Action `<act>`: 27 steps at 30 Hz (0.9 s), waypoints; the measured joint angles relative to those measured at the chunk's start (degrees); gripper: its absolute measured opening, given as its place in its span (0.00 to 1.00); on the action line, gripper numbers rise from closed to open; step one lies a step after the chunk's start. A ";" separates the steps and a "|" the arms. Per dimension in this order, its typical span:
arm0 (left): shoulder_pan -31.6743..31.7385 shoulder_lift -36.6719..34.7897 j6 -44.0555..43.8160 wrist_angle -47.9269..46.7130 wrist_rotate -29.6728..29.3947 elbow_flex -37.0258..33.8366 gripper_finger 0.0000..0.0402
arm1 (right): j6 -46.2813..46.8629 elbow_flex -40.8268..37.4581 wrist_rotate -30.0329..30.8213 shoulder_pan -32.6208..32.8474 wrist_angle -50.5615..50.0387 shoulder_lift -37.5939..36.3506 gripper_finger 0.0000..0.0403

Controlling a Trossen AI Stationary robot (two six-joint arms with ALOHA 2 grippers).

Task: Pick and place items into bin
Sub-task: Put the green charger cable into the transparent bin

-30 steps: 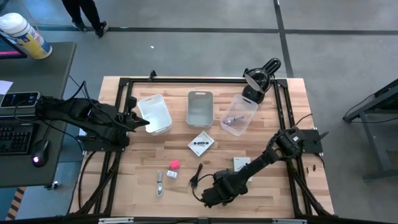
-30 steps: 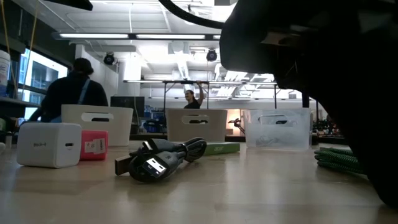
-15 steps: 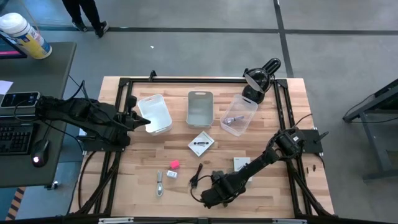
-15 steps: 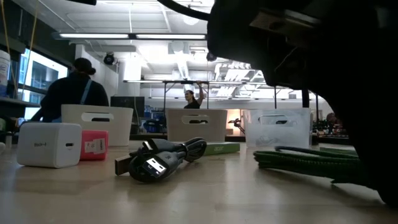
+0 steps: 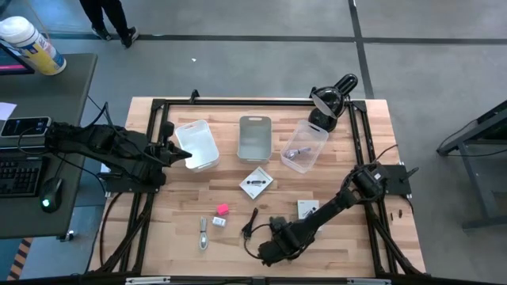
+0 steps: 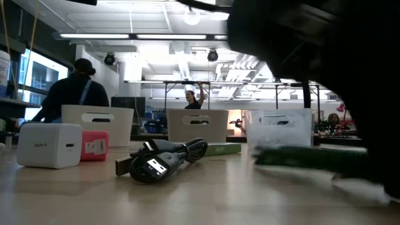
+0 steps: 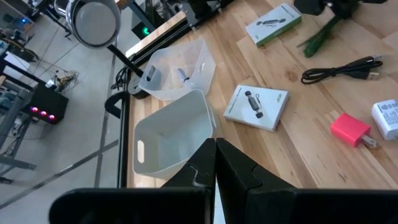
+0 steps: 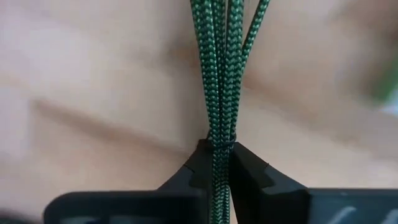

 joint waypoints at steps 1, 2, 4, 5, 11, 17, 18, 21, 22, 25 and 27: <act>0.00 0.00 0.00 0.00 -0.02 0.00 0.00 | 0.02 -0.08 0.56 0.04 -1.83 -0.64 0.05; 0.00 0.00 0.00 0.00 -0.06 0.00 0.00 | 0.02 -0.15 0.78 0.02 -3.56 -1.39 0.05; 0.00 0.02 0.00 0.00 -0.09 0.00 0.00 | 0.01 -0.06 1.12 -0.08 -6.10 -3.02 0.05; 0.00 0.00 0.00 0.00 -0.09 0.00 0.00 | 0.02 0.00 1.07 -0.13 -7.33 -3.87 0.05; 0.00 0.00 -0.01 0.00 -0.09 0.00 0.00 | -0.10 0.05 4.87 -0.40 -12.29 -9.76 0.06; 0.00 0.00 -0.46 0.20 -0.09 0.00 0.00 | -2.95 0.09 10.57 -2.59 -18.43 -15.52 0.04; 0.00 0.00 -0.46 0.20 -0.09 0.00 0.00 | -3.89 0.13 11.60 -3.08 -19.55 -16.48 0.04; 0.00 0.00 -0.63 0.22 -0.07 0.00 0.00 | -5.93 0.13 13.81 -4.71 -24.45 -19.33 0.05; 0.00 0.00 -0.68 0.22 -0.07 0.00 0.00 | -6.68 0.13 14.60 -5.35 -26.19 -20.29 0.05; 0.00 0.00 -1.36 0.32 -0.07 0.00 0.00 | -9.28 0.13 17.30 -7.19 -31.78 -23.05 0.04; 0.00 0.00 -2.09 0.39 -0.06 0.00 0.00 | -12.61 -0.09 20.29 -8.63 -32.00 -25.03 0.04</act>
